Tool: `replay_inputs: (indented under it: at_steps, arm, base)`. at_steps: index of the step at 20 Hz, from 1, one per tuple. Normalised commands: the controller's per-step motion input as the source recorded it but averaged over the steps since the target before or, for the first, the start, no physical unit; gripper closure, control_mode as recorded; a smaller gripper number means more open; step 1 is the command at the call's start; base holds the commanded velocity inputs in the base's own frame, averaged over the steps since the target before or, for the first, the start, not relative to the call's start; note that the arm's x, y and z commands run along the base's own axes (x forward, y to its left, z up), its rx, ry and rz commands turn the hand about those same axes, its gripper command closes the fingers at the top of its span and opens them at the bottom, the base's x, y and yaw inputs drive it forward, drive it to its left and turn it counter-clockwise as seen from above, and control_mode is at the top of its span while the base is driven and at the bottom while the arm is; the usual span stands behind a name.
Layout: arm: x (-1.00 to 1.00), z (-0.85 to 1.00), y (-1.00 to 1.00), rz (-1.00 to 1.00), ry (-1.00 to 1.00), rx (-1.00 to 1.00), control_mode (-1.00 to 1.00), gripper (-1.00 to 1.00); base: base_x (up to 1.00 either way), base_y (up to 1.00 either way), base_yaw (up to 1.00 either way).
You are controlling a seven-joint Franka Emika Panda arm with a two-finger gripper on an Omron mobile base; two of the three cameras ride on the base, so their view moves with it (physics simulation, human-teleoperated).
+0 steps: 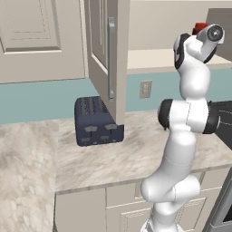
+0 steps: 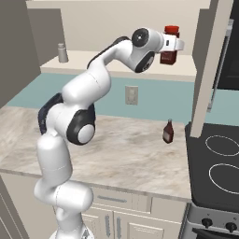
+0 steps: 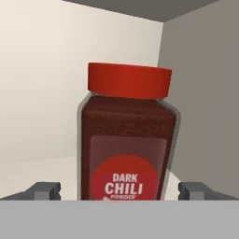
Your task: Collect the paprika, ketchup, and shaker from the cabinet and place them next to the stove.
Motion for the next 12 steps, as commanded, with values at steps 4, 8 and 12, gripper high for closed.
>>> replay_inputs:
  at_steps: [4,8,12]
  arm:
    - [0.15,0.0,0.0,0.0,0.05,0.0,-1.0,-1.0]
    - [0.16,0.0,0.0,0.0,0.06,0.0,-1.0,-1.0]
    - [0.1,0.0,-0.12,-0.02,0.04,0.02,-1.0,-1.0]
  base:
    - [0.0,0.0,0.0]
    - [0.0,0.0,0.0]
    - [0.0,0.0,0.0]
